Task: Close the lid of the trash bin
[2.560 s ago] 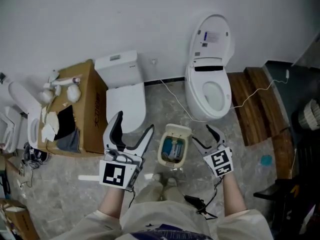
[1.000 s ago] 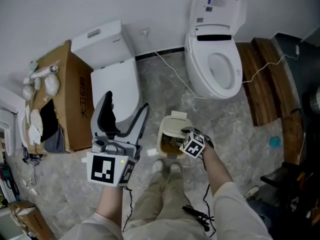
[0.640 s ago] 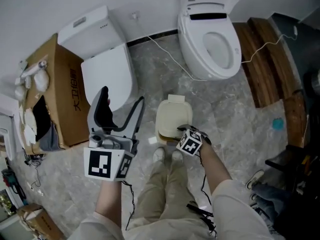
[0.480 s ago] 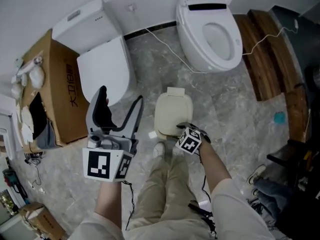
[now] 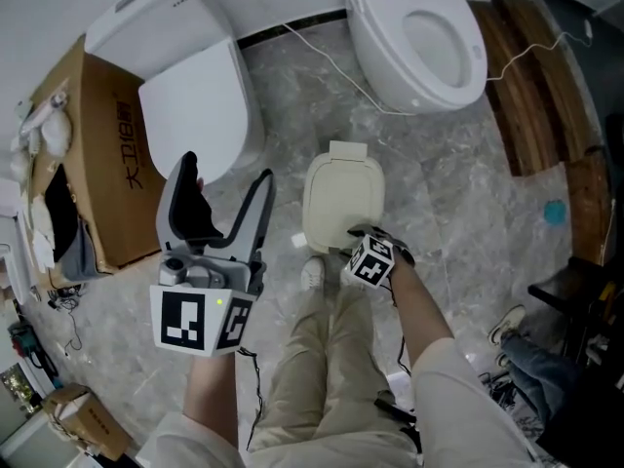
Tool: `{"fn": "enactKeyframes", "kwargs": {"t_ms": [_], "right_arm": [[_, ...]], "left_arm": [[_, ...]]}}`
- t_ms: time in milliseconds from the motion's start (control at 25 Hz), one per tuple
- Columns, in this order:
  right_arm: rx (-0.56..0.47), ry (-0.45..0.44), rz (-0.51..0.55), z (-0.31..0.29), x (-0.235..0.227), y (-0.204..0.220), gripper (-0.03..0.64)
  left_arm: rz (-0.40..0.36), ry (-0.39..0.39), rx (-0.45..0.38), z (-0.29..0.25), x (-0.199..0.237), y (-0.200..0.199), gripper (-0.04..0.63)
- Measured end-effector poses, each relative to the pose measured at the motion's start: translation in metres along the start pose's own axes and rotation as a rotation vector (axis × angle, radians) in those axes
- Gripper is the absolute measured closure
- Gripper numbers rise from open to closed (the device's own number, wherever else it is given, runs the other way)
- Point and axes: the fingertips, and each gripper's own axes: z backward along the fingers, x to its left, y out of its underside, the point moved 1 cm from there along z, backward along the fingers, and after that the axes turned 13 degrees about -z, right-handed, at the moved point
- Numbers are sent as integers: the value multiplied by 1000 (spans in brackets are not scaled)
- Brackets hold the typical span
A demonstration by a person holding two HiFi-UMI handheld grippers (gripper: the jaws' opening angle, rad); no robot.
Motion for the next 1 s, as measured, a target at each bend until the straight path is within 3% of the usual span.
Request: {"fn": "enactKeyframes", "kwargs": {"t_ms": [480,1000], "right_arm": [[-11,9,-29,-26,-6,9,374],[23,29,-94,-28,-3,8,344]], "left_arm": [[22,-26,12,7,8,24,218],[34,-44,-39,18,12,2,218]]}}
